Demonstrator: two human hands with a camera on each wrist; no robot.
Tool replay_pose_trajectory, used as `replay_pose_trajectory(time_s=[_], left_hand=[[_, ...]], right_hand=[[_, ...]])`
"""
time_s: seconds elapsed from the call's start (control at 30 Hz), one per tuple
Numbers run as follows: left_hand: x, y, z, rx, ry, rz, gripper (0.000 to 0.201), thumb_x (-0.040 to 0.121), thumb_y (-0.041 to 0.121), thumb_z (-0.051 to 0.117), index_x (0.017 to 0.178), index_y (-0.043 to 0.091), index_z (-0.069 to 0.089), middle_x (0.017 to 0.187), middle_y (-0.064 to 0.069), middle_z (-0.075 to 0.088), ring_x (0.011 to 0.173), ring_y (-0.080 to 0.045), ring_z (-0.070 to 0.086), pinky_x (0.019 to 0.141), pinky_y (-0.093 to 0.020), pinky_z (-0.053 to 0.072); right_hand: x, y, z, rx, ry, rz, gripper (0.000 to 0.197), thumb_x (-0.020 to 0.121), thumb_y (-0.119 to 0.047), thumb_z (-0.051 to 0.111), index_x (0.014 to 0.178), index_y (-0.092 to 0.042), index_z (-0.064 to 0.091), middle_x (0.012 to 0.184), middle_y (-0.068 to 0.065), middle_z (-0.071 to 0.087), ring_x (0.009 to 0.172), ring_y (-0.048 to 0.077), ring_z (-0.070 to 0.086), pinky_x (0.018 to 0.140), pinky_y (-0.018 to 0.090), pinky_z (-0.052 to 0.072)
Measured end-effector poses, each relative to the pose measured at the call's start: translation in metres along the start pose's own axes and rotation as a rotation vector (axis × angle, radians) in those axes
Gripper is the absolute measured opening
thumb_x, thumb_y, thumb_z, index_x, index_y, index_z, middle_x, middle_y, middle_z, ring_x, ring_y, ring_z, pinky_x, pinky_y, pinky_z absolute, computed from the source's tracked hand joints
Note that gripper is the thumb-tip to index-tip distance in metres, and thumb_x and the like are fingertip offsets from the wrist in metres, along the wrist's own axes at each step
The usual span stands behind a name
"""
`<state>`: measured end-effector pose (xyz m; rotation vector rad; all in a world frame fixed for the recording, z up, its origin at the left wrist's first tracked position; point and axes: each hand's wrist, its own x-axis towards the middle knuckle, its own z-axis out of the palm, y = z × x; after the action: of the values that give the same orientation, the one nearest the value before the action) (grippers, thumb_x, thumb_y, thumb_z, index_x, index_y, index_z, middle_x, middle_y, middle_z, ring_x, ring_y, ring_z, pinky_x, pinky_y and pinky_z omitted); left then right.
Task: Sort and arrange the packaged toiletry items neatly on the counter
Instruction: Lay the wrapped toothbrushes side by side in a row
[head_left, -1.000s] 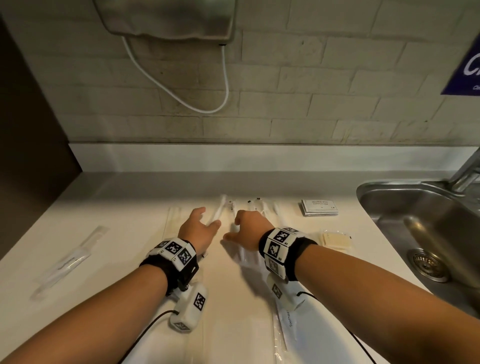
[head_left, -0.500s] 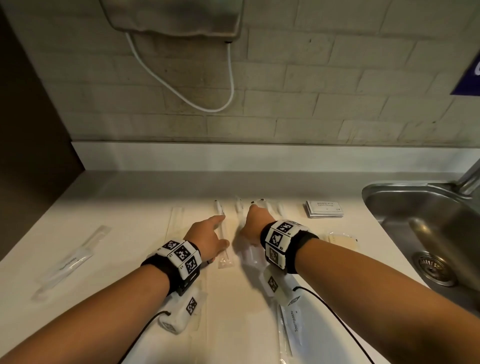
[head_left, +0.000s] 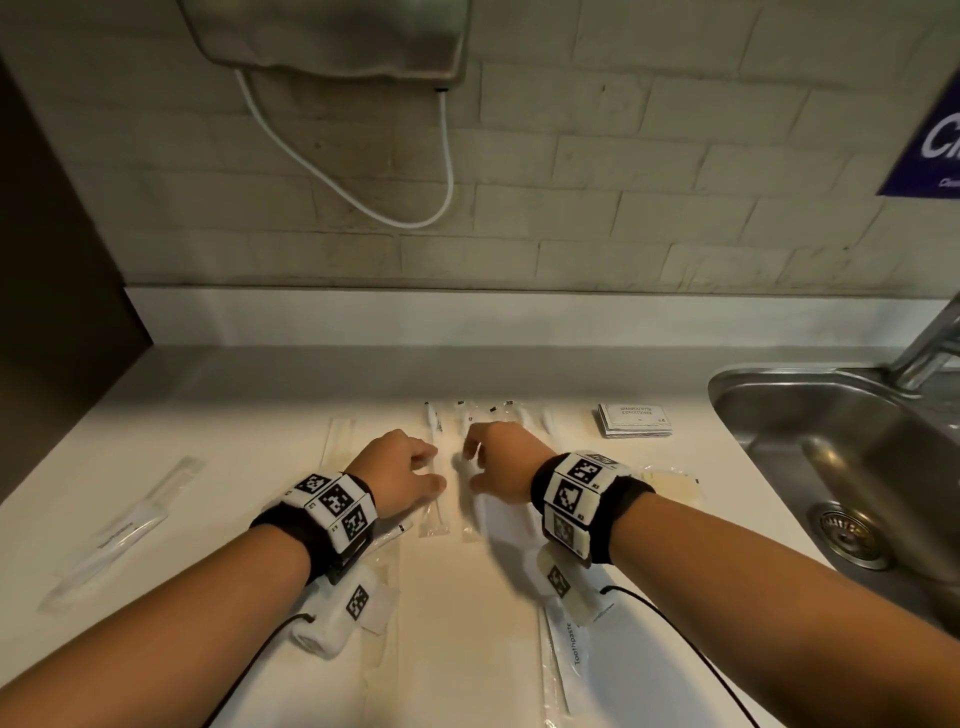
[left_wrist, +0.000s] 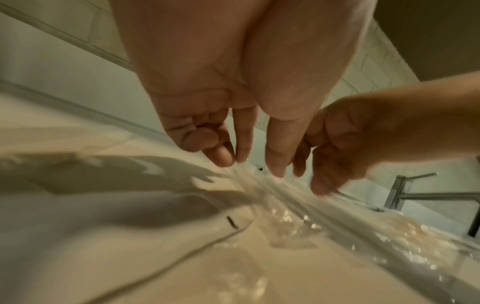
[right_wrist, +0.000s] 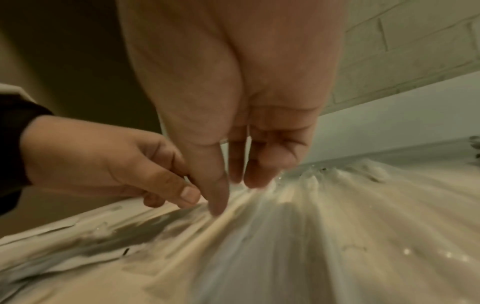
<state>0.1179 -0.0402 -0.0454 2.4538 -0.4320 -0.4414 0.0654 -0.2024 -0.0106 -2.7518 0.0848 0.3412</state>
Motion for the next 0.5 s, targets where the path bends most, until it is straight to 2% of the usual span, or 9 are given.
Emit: replay_pose_trajectory(time_s=[0.07, 0.13, 0.23, 0.33, 0.43, 0.5], left_hand=[[0.001, 0.0, -0.002, -0.016, -0.003, 0.018, 0.055, 0.082, 0.029, 0.077, 0.133, 0.017, 0.059, 0.132, 0.0, 0.06, 0.118, -0.016, 0.058, 0.102, -0.029, 0.044], [0.002, -0.003, -0.002, 0.033, -0.021, 0.046, 0.062, 0.08, 0.033, 0.078, 0.136, 0.018, 0.056, 0.138, 0.002, 0.054, 0.124, -0.016, 0.054, 0.099, -0.024, 0.041], [0.003, -0.004, 0.003, 0.203, -0.069, 0.061, 0.074, 0.076, 0.046, 0.076, 0.142, 0.025, 0.049, 0.148, 0.005, 0.043, 0.134, -0.016, 0.04, 0.106, -0.028, 0.033], [0.004, -0.001, 0.006, 0.299, -0.064, 0.083, 0.074, 0.079, 0.047, 0.072, 0.145, 0.026, 0.046, 0.152, 0.009, 0.039, 0.14, -0.017, 0.03, 0.115, -0.035, 0.028], [0.004, 0.003, 0.006, 0.325, -0.067, 0.091, 0.071, 0.08, 0.046, 0.072, 0.144, 0.027, 0.046, 0.153, 0.008, 0.04, 0.14, -0.019, 0.031, 0.115, -0.036, 0.03], [0.005, 0.005, 0.006, 0.231, -0.052, 0.076, 0.07, 0.076, 0.044, 0.075, 0.14, 0.03, 0.05, 0.149, 0.005, 0.044, 0.135, -0.018, 0.038, 0.112, -0.035, 0.034]], right_hand=[[-0.004, 0.004, 0.001, -0.163, -0.128, -0.088, 0.063, 0.075, -0.022, 0.079, 0.132, -0.022, 0.051, 0.129, 0.006, 0.052, 0.118, 0.026, 0.052, 0.098, 0.04, 0.048], [-0.009, 0.009, 0.002, -0.276, -0.208, -0.096, 0.078, 0.072, -0.032, 0.081, 0.141, -0.028, 0.044, 0.139, 0.003, 0.046, 0.127, 0.026, 0.041, 0.103, 0.044, 0.043], [-0.014, 0.013, 0.006, -0.293, -0.188, -0.123, 0.077, 0.075, -0.042, 0.075, 0.142, -0.031, 0.04, 0.142, 0.0, 0.047, 0.132, 0.026, 0.037, 0.107, 0.044, 0.038], [-0.012, 0.011, 0.008, -0.323, -0.164, -0.117, 0.075, 0.075, -0.045, 0.074, 0.141, -0.032, 0.04, 0.14, 0.001, 0.05, 0.133, 0.027, 0.037, 0.111, 0.044, 0.032], [-0.011, 0.009, 0.008, -0.325, -0.146, -0.105, 0.076, 0.075, -0.043, 0.075, 0.141, -0.03, 0.04, 0.137, 0.002, 0.053, 0.131, 0.027, 0.04, 0.111, 0.043, 0.031], [-0.012, 0.01, 0.006, -0.305, -0.123, -0.111, 0.078, 0.075, -0.044, 0.074, 0.143, -0.029, 0.038, 0.141, 0.003, 0.05, 0.134, 0.028, 0.038, 0.113, 0.045, 0.029]])
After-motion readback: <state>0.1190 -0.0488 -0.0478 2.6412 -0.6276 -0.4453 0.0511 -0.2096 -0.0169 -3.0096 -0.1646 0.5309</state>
